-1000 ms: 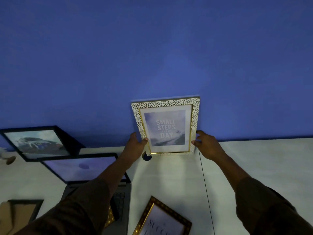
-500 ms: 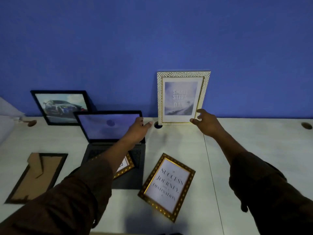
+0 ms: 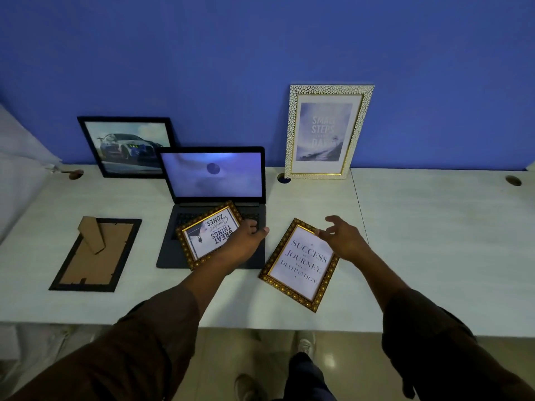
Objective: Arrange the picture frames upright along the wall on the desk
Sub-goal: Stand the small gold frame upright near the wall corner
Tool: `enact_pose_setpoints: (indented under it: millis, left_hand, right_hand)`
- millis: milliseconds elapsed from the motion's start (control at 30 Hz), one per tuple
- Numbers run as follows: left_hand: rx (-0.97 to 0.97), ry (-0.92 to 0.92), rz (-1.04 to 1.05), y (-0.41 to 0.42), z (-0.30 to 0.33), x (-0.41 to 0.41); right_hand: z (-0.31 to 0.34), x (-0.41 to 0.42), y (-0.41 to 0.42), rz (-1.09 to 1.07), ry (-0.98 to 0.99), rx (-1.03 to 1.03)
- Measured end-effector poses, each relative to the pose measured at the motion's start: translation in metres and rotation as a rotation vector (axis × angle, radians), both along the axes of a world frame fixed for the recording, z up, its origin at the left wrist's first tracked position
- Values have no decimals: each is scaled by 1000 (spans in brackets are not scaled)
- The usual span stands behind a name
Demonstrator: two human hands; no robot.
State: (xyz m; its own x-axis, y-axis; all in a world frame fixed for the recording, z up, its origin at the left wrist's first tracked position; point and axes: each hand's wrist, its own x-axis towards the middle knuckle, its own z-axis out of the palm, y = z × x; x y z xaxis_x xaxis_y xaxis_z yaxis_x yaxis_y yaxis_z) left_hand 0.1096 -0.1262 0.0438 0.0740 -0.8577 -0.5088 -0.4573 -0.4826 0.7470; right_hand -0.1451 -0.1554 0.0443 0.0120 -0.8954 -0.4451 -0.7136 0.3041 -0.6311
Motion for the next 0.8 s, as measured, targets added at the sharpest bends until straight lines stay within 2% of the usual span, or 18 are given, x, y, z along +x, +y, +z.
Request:
enact_pose_setpoints:
  millis: [200,367,567,667,800]
  left_hand:
    - [85,-27,-29,1,-13,-14]
    - [162,-46,-43,-10,-34,-32]
    - [319,-22,-20,-26,-78,-52]
    - [371,-21,19,-30,-91,-68]
    - [365,-76,75,-41,-101,-75]
  right_hand:
    - [-26,-11,21,-22,24,83]
    - [-57,-27,23,-120,6,141]
    - [-99,-41,27,-401,-178,339]
    - [-127,-49,23,-428,-260,431]
    - [-130,-47,14,-530,-357,481]
